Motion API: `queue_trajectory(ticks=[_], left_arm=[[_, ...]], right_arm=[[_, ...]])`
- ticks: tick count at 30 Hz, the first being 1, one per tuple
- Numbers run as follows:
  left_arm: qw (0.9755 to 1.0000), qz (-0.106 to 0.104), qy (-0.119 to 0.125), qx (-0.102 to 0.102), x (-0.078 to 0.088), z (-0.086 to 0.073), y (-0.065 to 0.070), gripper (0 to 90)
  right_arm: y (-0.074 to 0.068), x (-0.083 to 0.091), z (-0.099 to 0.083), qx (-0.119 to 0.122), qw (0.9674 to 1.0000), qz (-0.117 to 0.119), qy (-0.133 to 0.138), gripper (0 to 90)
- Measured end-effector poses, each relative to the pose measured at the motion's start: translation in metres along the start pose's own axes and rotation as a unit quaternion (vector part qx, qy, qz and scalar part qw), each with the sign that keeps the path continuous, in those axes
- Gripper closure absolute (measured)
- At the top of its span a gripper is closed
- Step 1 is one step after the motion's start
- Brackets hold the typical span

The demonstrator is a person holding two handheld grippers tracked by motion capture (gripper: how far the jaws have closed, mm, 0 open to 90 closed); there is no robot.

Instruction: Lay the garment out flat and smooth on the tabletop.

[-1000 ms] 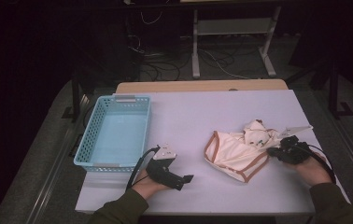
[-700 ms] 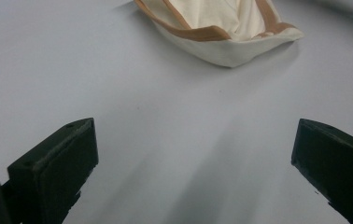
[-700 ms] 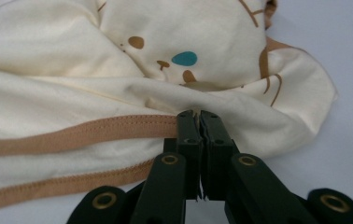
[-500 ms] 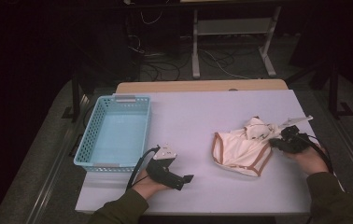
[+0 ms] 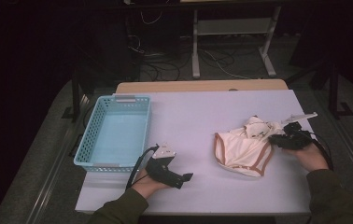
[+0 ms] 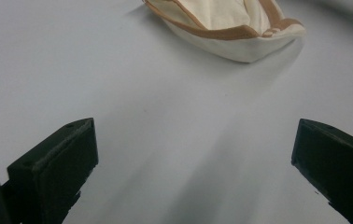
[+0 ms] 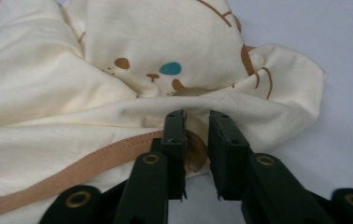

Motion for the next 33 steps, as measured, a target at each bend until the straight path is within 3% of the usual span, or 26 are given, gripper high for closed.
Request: queue_trajectory(ticks=[3, 7, 14, 20, 33], left_arm=[[1.0000, 0.000, -0.001, 0.003, -0.002, 0.001, 0.000, 0.0], [1.0000, 0.002, -0.002, 0.002, -0.006, 0.005, -0.001, 0.0], [0.9998, 0.008, -0.011, -0.013, -0.013, 0.017, -0.006, 0.0], [0.9996, 0.011, -0.016, -0.022, -0.022, 0.027, -0.010, 0.0], [0.9995, 0.013, -0.008, -0.027, -0.041, 0.060, -0.025, 0.2]], right_arm=[[-0.001, 0.006, -0.001, -0.015, 0.9997, 0.011, 0.013, 59.3], [-0.008, 0.011, -0.003, -0.013, 0.9993, 0.030, 0.020, 45.5], [-0.021, 0.018, -0.007, 0.000, 0.9989, 0.039, 0.027, 33.2], [-0.025, 0.027, -0.009, -0.006, 0.9975, 0.053, 0.046, 26.2], [-0.035, 0.039, -0.023, -0.004, 0.9967, 0.064, 0.049, 24.3]])
Point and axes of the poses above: each handheld gripper's, and its own axes: x roughly backward along the jaws, z roughly out of its top, y roughly to its right, the point moved 4 cm from there along -x, roughly forward along the jaws, and after that the axes turned 11 degrees about -z, right-handed, at the moved point
